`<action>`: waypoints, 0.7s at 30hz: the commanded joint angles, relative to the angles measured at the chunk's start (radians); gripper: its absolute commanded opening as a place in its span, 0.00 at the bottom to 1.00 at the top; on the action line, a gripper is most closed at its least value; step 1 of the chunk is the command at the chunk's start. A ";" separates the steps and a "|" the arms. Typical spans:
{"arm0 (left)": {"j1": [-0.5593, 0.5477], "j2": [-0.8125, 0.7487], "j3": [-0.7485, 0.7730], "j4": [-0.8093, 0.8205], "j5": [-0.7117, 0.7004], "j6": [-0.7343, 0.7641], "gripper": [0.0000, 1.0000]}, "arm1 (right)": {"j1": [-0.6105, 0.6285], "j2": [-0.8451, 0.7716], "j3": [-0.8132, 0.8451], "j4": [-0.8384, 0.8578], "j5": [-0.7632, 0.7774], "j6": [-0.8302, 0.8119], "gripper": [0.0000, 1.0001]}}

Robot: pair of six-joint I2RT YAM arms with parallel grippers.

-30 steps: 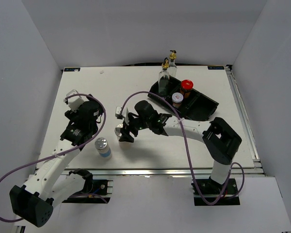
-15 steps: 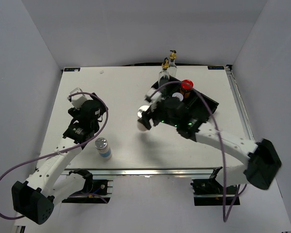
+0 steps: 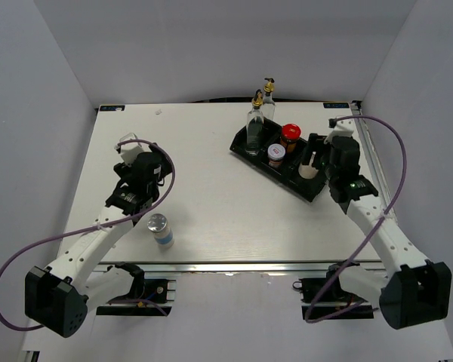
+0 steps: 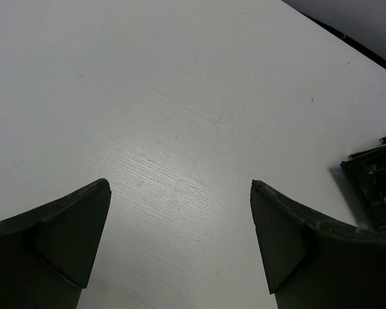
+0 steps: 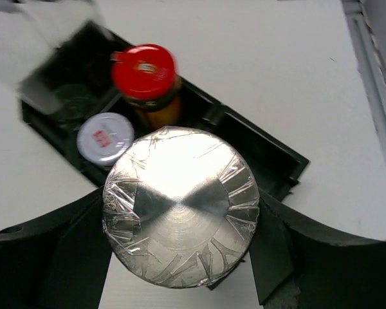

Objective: Organize the condiment bottles

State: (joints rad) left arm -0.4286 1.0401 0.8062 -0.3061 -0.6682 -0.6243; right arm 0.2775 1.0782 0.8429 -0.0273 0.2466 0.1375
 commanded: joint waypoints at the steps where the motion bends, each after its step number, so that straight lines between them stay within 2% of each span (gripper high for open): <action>1: 0.004 -0.012 0.004 0.021 0.012 0.012 0.98 | -0.072 0.051 0.008 0.124 0.020 0.024 0.03; 7: 0.004 0.003 0.010 0.013 0.027 -0.003 0.98 | -0.096 0.206 0.038 0.228 0.054 -0.015 0.02; 13: 0.004 0.012 0.027 -0.059 0.022 -0.048 0.98 | -0.121 0.315 0.045 0.316 0.046 -0.013 0.08; 14: 0.004 0.012 0.027 -0.079 0.022 -0.055 0.98 | -0.123 0.333 0.044 0.338 0.054 -0.006 0.12; 16: 0.004 0.015 0.030 -0.114 0.018 -0.078 0.98 | -0.126 0.348 0.042 0.366 0.078 -0.004 0.13; 20: 0.004 0.005 0.051 -0.220 0.030 -0.121 0.98 | -0.132 0.379 0.044 0.406 0.121 -0.004 0.31; 21: 0.004 -0.005 0.051 -0.261 0.032 -0.138 0.98 | -0.133 0.388 0.045 0.409 0.120 0.000 0.32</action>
State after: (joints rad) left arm -0.4282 1.0588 0.8165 -0.4511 -0.6437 -0.7094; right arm 0.1543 1.4666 0.8413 0.2337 0.3153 0.1291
